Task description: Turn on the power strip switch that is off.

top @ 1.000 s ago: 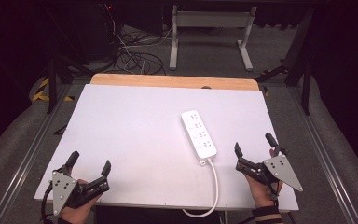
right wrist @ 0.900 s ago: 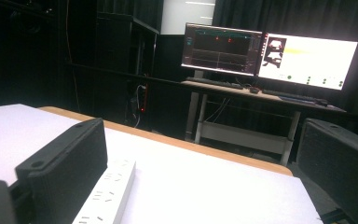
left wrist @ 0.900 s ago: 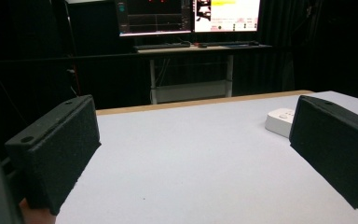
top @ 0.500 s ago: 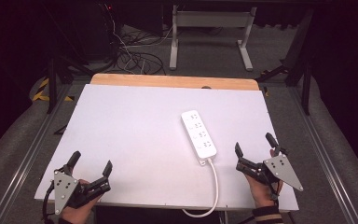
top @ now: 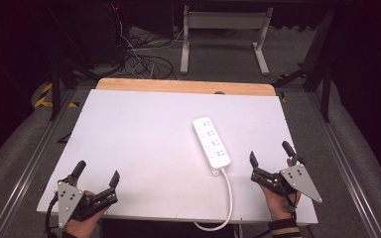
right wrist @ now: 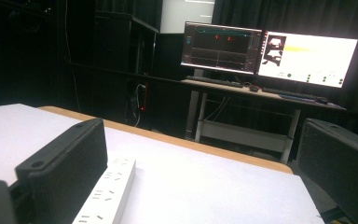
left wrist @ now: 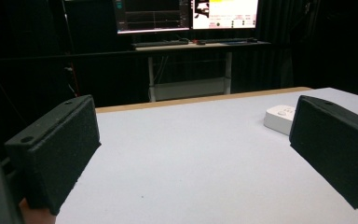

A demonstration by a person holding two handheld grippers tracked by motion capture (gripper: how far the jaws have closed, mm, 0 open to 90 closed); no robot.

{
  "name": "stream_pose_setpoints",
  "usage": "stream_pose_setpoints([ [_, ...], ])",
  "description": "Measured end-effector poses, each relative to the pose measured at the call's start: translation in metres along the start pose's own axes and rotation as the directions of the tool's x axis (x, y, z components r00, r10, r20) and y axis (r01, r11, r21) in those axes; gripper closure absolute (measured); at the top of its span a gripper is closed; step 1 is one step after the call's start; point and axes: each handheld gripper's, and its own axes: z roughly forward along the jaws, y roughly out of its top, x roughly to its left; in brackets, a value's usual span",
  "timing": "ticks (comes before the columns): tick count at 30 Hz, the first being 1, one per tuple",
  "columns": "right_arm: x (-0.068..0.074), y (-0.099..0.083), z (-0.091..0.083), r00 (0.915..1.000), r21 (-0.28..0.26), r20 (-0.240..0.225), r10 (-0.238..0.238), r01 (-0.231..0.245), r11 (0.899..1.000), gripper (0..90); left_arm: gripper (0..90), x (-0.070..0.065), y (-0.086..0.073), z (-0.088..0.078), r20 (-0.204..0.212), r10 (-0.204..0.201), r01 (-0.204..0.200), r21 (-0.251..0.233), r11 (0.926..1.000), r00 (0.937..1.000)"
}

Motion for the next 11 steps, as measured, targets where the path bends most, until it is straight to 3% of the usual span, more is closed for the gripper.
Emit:
stream_pose_setpoints([
  [11, 0.0002, -0.0008, 0.0012, 1.0000, 0.006, -0.002, 0.003, -0.003, 1.000, 1.8, 2.2, 0.0006, -0.0001, 0.0003, -0.002, -0.002, 0.002, 0.001, 1.0000, 1.0000],
])
